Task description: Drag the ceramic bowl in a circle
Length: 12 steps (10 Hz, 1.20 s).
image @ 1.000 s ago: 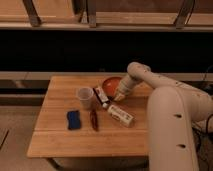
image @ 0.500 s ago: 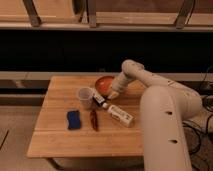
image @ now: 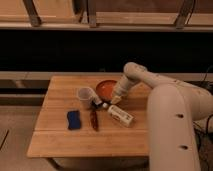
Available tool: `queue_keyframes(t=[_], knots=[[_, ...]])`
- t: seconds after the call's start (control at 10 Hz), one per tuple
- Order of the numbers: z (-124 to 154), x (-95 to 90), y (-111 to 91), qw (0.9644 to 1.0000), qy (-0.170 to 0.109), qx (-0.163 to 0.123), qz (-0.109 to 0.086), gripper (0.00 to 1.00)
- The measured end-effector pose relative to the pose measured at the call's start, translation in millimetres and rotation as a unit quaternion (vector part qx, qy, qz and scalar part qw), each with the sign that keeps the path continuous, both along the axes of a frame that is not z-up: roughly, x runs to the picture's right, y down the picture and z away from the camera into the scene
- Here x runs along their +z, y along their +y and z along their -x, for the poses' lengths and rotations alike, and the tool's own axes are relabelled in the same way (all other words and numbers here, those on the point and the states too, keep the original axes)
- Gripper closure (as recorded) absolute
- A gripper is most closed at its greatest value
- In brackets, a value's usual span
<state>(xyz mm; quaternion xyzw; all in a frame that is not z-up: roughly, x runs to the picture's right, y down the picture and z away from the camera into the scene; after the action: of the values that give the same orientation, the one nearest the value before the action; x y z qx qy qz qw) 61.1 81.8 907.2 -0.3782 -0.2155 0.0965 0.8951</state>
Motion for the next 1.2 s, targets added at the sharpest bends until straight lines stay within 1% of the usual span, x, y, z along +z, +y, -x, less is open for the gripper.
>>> queue_keyframes(t=[0.1, 0.3, 0.4, 0.5, 0.6, 0.7, 0.8, 0.9, 1.0, 1.1, 1.2], knots=[[-18.1, -9.4, 4.8, 0.9992, 0.031, 0.021, 0.012, 1.0], [-41.4, -23.4, 18.5, 0.996, 0.071, 0.042, 0.033, 1.0], [-57.3, -28.5, 26.7, 0.9932, 0.096, 0.05, 0.044, 1.0], [-78.4, -31.5, 34.7, 0.9885, 0.127, 0.06, 0.056, 1.0], [-93.4, -30.6, 37.9, 0.985, 0.147, 0.065, 0.063, 1.0], [-112.1, -25.8, 38.5, 0.9809, 0.169, 0.068, 0.068, 1.0], [-132.9, -16.5, 35.9, 0.9771, 0.191, 0.066, 0.068, 1.0], [-145.5, -6.7, 30.3, 0.9749, 0.204, 0.061, 0.064, 1.0], [-152.6, 1.2, 24.2, 0.9736, 0.212, 0.059, 0.061, 1.0], [-155.5, 11.5, 14.3, 0.9732, 0.216, 0.056, 0.056, 1.0], [-152.8, 17.2, 5.8, 0.9745, 0.213, 0.052, 0.05, 1.0]])
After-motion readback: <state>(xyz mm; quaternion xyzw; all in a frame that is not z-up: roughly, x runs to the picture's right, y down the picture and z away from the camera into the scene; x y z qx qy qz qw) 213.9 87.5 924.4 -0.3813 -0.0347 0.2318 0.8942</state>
